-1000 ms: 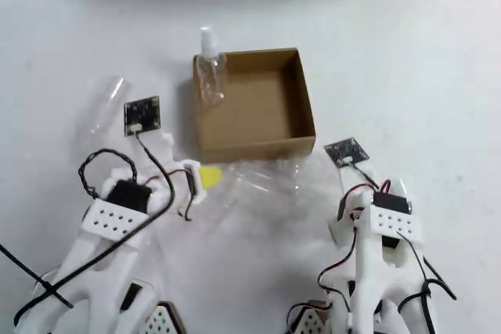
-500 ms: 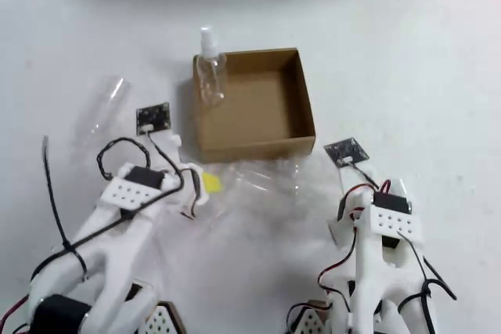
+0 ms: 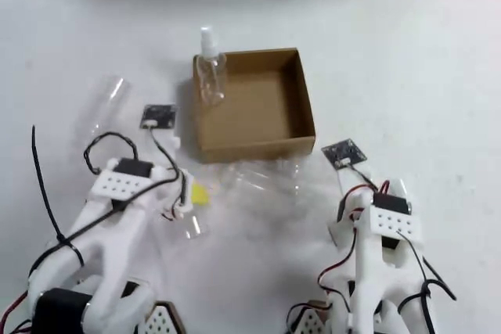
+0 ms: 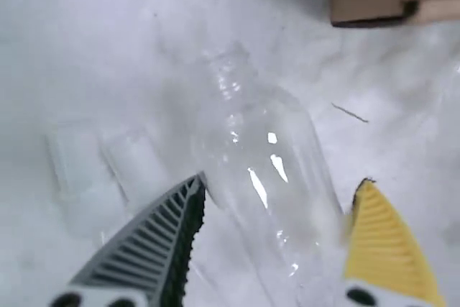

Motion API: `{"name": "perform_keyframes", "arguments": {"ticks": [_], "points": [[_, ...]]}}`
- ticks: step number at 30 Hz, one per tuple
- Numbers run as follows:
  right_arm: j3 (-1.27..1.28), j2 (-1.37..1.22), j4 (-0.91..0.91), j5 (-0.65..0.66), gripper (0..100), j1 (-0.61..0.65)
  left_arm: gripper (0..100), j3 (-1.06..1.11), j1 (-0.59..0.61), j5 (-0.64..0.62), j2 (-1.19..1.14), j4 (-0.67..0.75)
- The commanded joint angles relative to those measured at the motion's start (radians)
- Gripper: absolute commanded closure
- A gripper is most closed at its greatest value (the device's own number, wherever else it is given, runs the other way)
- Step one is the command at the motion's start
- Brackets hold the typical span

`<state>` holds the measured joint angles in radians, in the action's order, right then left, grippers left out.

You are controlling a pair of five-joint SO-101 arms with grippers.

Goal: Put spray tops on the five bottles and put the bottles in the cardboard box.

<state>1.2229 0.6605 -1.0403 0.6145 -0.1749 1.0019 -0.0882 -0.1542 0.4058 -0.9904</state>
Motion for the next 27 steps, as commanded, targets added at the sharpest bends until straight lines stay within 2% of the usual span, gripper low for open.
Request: {"name": "perform_keyframes", "arguments": {"ticks": [1, 5, 6, 8, 14, 17, 27], "points": [[-0.008, 0.022, 0.004, 0.017, 98.3, -0.004, 69, -0.072, 0.015, 0.106, 0.001, -0.046], [-0.008, 0.022, 0.007, 0.021, 98.3, -0.004, 69, -0.075, 0.016, 0.264, 0.001, -0.044], [-0.008, 0.022, 0.008, 0.021, 98.3, -0.004, 69, -0.075, 0.013, 0.267, 0.001, -0.043], [-0.008, 0.021, 0.010, 0.023, 98.3, -0.004, 69, -0.075, 0.010, 0.219, 0.001, -0.040], [-0.008, 0.021, 0.010, 0.023, 98.3, -0.002, 69, -0.120, 0.012, -0.124, -0.001, -0.044], [-0.009, 0.021, 0.010, 0.023, 98.3, 0.008, 69, -0.126, 0.010, -0.218, -0.001, -0.037], [-0.009, 0.018, 0.012, 0.023, 98.3, 0.021, 69, -0.149, 0.007, -0.258, -0.007, -0.043]]}}
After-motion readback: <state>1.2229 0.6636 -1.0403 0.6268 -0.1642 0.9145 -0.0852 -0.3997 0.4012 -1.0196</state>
